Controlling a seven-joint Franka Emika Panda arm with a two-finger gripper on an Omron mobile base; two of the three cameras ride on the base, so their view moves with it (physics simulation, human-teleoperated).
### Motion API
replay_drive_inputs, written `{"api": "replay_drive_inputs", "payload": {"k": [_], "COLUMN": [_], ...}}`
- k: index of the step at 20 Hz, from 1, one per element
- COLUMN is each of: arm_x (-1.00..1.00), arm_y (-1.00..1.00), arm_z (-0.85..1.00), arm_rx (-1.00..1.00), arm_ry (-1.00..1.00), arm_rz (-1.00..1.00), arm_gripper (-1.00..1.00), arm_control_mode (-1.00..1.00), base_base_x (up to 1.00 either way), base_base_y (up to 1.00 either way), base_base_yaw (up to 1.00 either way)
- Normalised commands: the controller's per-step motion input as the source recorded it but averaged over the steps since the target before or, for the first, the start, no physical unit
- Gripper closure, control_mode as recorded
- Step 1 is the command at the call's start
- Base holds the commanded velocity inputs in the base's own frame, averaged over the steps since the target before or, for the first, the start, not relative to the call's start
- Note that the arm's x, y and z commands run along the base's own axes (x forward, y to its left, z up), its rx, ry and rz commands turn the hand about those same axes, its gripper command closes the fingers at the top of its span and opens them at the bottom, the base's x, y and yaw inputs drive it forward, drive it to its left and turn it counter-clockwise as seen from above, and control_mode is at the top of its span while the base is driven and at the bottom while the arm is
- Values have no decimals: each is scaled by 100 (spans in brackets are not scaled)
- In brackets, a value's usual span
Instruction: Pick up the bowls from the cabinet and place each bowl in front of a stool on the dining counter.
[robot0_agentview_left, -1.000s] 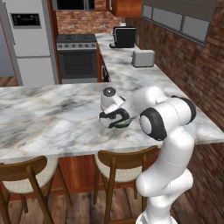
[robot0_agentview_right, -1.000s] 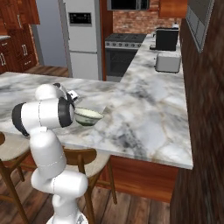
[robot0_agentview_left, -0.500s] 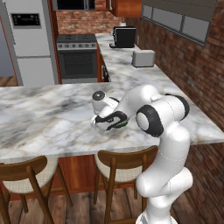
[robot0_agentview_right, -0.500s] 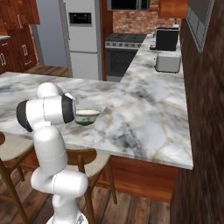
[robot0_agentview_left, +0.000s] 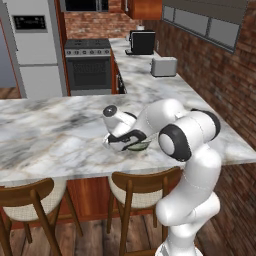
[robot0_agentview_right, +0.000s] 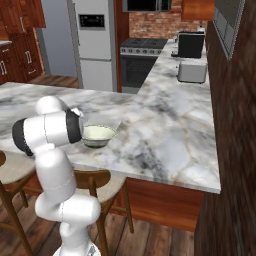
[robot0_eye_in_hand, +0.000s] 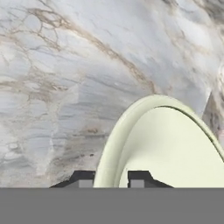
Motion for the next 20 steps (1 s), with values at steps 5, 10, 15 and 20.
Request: {"api": "replay_drive_inputs", "payload": {"k": [5,10,15,20], "arm_x": [-24,-40,-32,-36], "arm_y": [-20,-13,0,0], "arm_z": [1,35,98,100], "arm_rx": [0,0,0,-1], "arm_ry": [0,0,0,0], "arm_rz": [-9,-4,0,0], "arm_gripper": [-100,-100,-100,-100], "arm_control_mode": [-100,-100,-100,-100], "base_base_x": [0,0,0,0], "base_base_y": [0,0,0,0], "base_base_yaw": [0,0,0,0]}}
